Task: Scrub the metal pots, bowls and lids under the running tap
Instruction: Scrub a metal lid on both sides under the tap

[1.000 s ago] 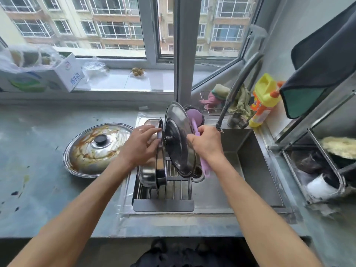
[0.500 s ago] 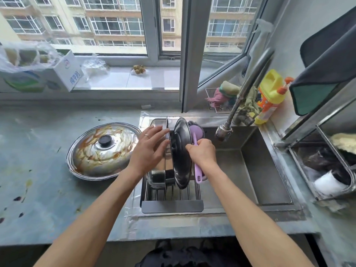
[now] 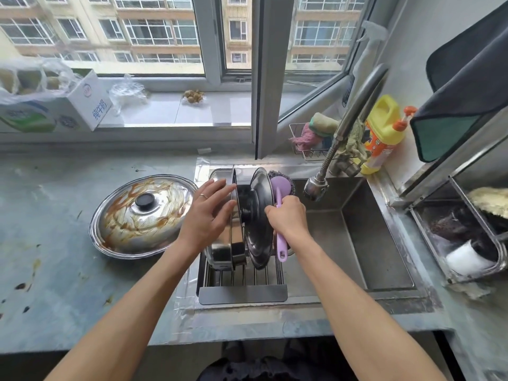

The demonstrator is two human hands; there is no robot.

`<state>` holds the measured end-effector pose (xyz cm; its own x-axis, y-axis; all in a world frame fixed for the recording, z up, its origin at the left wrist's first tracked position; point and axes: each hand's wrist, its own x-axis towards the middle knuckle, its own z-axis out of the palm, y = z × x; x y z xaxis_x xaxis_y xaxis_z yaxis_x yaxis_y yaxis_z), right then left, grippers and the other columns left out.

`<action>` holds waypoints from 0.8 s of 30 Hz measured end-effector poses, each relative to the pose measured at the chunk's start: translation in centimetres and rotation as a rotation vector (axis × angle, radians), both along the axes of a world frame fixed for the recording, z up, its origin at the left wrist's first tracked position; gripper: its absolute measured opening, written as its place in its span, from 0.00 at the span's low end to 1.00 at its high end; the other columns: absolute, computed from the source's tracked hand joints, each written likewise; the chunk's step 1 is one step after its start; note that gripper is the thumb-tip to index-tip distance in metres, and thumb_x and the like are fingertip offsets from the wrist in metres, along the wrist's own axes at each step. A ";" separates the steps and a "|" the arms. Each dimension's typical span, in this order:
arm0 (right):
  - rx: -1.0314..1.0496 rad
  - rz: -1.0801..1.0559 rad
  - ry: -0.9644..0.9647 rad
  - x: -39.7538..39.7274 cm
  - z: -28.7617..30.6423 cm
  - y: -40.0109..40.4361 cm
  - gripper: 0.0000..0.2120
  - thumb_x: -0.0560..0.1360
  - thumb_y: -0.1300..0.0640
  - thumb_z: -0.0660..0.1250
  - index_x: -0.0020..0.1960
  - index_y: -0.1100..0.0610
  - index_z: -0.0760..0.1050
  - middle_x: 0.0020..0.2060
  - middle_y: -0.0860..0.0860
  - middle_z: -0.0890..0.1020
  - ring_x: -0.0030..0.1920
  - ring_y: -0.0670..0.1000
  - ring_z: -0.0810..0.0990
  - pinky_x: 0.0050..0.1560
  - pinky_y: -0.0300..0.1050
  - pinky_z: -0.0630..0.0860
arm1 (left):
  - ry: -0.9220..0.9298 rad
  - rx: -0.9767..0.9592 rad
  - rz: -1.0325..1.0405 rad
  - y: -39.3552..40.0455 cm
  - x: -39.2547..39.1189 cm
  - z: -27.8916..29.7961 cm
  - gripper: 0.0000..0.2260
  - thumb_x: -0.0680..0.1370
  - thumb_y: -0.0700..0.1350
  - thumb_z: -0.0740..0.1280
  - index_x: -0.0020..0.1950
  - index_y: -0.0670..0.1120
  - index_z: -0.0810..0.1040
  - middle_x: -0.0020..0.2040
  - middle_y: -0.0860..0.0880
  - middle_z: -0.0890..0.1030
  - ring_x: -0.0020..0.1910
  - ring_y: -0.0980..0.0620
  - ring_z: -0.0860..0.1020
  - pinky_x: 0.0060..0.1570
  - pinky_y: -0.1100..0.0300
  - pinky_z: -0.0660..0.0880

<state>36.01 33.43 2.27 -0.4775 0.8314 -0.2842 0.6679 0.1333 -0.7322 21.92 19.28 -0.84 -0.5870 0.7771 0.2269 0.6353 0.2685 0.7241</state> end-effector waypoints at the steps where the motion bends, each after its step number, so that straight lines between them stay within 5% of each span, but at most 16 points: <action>1: -0.008 -0.011 0.010 0.1 0.0 0.0 0.08 0.73 0.61 0.66 0.38 0.63 0.71 0.34 0.53 0.74 0.27 0.47 0.72 0.19 0.35 0.63 | -0.002 0.004 0.005 0.0 0.1 0.0 0.18 0.82 0.46 0.68 0.72 0.50 0.77 0.74 0.49 0.74 0.78 0.48 0.63 0.74 0.54 0.59; 5: -0.127 -0.033 0.078 0.0 0.0 -0.2 0.10 0.74 0.60 0.68 0.37 0.62 0.72 0.34 0.55 0.78 0.19 0.49 0.76 0.20 0.36 0.69 | -0.010 0.021 0.009 0.1 0.3 -0.3 0.17 0.82 0.47 0.67 0.72 0.49 0.77 0.74 0.49 0.74 0.77 0.47 0.64 0.73 0.52 0.60; 12: -0.450 0.001 0.265 -0.8 -0.4 -0.7 0.21 0.74 0.41 0.72 0.41 0.60 0.76 0.29 0.52 0.77 0.23 0.47 0.73 0.29 0.41 0.75 | -0.019 0.001 -0.012 -0.3 0.0 0.2 0.21 0.80 0.53 0.63 0.72 0.50 0.77 0.74 0.49 0.74 0.77 0.49 0.63 0.74 0.53 0.59; 17: -0.267 0.084 0.252 -0.9 0.1 -0.3 0.22 0.79 0.42 0.64 0.45 0.63 0.76 0.36 0.53 0.81 0.23 0.45 0.72 0.25 0.40 0.72 | -0.034 -0.005 -0.005 -0.2 -0.1 0.4 0.18 0.82 0.46 0.68 0.72 0.50 0.77 0.74 0.49 0.74 0.77 0.50 0.63 0.75 0.52 0.59; 21: -0.010 0.143 0.234 -1.5 1.4 0.5 0.19 0.79 0.46 0.64 0.41 0.63 0.74 0.35 0.56 0.81 0.30 0.52 0.76 0.36 0.54 0.77 | -0.073 0.009 -0.012 -0.2 -0.1 1.4 0.17 0.81 0.44 0.70 0.70 0.47 0.79 0.71 0.48 0.77 0.74 0.51 0.69 0.74 0.52 0.63; 24: 0.149 0.297 0.203 -2.6 3.3 0.9 0.16 0.79 0.48 0.64 0.40 0.60 0.74 0.33 0.51 0.77 0.33 0.51 0.74 0.35 0.46 0.70 | -0.080 0.114 0.112 -0.9 -1.3 2.6 0.15 0.79 0.47 0.69 0.65 0.44 0.82 0.64 0.49 0.82 0.64 0.55 0.76 0.66 0.59 0.70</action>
<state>33.45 34.36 5.60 -0.7376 0.6736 -0.0463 0.4281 0.4136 -0.8035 20.64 18.35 1.74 -0.6879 0.6781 0.2589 0.5455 0.2477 0.8007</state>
